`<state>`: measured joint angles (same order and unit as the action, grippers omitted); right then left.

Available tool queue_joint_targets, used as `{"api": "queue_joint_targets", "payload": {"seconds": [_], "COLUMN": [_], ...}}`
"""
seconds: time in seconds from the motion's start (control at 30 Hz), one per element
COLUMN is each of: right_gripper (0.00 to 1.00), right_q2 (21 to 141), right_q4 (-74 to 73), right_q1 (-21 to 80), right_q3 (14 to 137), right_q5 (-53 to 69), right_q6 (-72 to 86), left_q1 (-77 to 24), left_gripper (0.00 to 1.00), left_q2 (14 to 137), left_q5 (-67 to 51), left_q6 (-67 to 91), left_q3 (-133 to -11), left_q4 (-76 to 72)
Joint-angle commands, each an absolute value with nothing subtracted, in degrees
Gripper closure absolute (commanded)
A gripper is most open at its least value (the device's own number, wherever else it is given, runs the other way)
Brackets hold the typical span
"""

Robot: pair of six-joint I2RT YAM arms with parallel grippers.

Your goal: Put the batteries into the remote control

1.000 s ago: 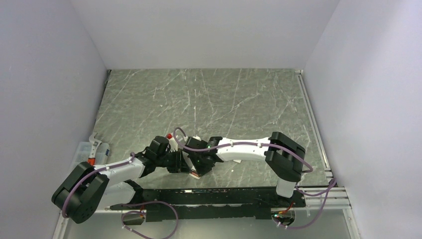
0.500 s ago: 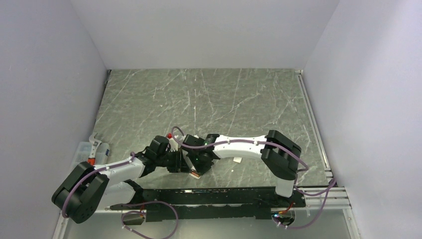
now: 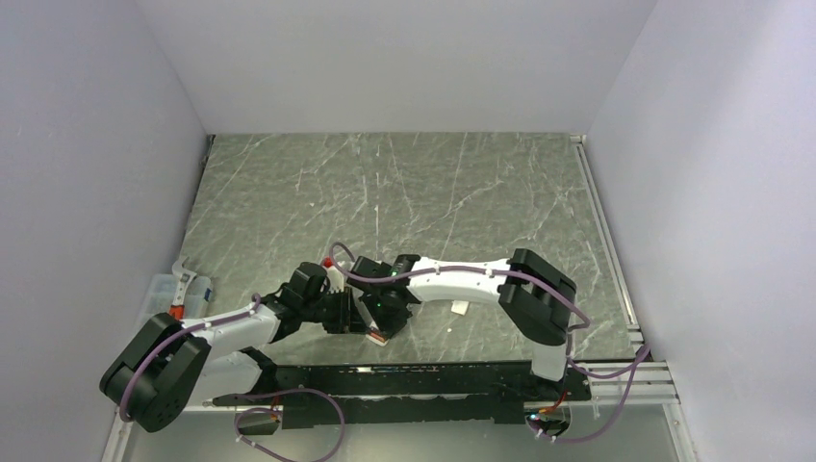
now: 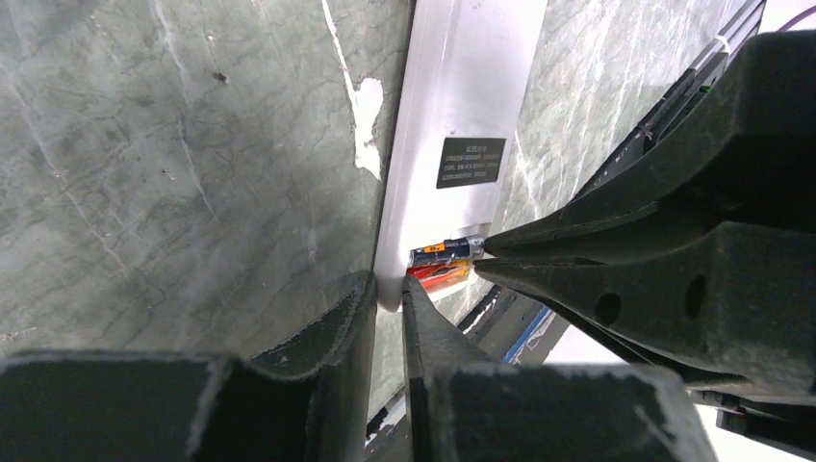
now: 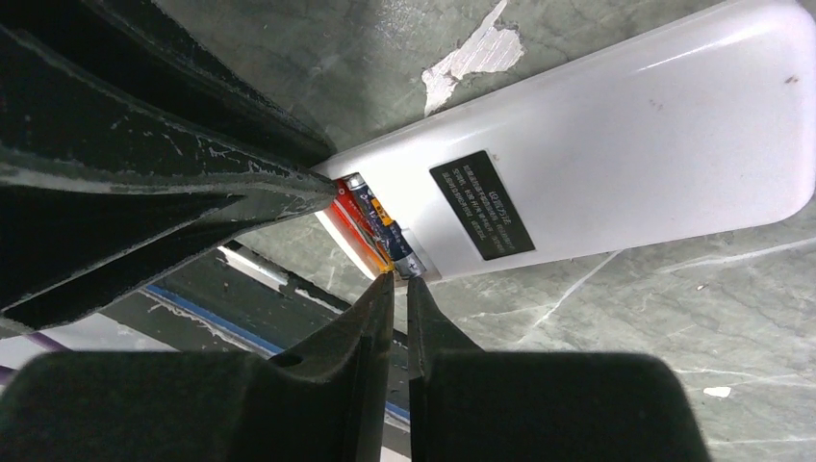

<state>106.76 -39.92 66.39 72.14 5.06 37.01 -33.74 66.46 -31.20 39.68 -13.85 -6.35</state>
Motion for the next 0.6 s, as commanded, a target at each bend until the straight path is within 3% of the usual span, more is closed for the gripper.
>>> {"api": "queue_joint_targets", "payload": {"seconds": [0.0, 0.57], "right_gripper": [0.88, 0.88], "right_q2": [109.68, 117.59], "right_q4": [-29.58, -33.28], "right_q1": [65.16, 63.57], "right_q3": [75.08, 79.89], "right_q5": [2.95, 3.86], "right_q6": [36.91, 35.88], "left_q1": [-34.18, -34.88], "left_gripper": [0.80, 0.80], "left_q2": [65.13, 63.20], "left_q5": [-33.97, -34.72], "left_q6": [39.81, 40.95], "left_q3": [-15.39, -14.76], "left_q4": [-8.74, -9.41]}}
